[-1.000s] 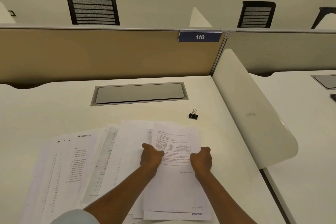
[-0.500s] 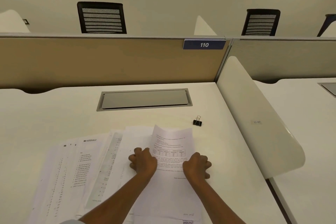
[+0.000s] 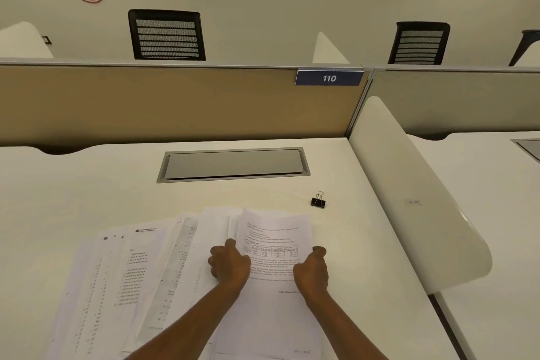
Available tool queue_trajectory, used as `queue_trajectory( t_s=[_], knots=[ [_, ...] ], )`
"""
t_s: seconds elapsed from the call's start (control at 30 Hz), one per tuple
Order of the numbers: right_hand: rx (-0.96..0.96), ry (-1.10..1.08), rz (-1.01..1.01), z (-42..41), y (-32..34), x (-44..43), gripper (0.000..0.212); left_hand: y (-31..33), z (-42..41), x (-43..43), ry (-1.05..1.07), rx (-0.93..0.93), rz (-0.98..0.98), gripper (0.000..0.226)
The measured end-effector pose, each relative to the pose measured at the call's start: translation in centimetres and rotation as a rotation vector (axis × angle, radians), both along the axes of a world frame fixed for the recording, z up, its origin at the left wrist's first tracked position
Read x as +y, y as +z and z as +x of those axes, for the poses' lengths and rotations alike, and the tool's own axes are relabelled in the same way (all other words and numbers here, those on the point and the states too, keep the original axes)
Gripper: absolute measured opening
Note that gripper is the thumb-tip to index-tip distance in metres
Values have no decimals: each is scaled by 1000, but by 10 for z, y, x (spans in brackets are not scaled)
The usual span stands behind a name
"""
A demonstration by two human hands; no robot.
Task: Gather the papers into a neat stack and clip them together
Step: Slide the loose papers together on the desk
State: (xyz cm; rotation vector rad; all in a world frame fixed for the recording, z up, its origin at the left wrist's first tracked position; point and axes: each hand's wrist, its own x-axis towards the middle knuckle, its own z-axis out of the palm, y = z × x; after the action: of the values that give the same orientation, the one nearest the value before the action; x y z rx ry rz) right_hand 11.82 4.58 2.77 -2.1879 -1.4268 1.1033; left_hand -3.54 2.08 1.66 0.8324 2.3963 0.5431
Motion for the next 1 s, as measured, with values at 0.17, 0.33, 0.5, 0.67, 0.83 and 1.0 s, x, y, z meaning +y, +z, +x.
queue_trajectory(
  t_s=[0.17,0.33,0.5,0.67,0.83,1.0],
  knots=[
    [123,-17,57,2,-3,0,28,-5,-2,1,30,-57,124,54],
    [168,-20,52,-4,-8,3,14,-1,-15,1,-97,133,-10,29],
    [-71,29,-22,-16,-1,4,26,0,-22,0,-112,283,-199,23],
    [-112,52,-64,-21,2,5,26,-4,-24,3,-108,266,-209,26],
    [-57,64,-21,-22,-4,4,27,-4,-29,4,-112,257,-179,30],
    [46,31,20,-22,-6,5,37,-6,-34,4,-104,211,-132,39]
  ],
)
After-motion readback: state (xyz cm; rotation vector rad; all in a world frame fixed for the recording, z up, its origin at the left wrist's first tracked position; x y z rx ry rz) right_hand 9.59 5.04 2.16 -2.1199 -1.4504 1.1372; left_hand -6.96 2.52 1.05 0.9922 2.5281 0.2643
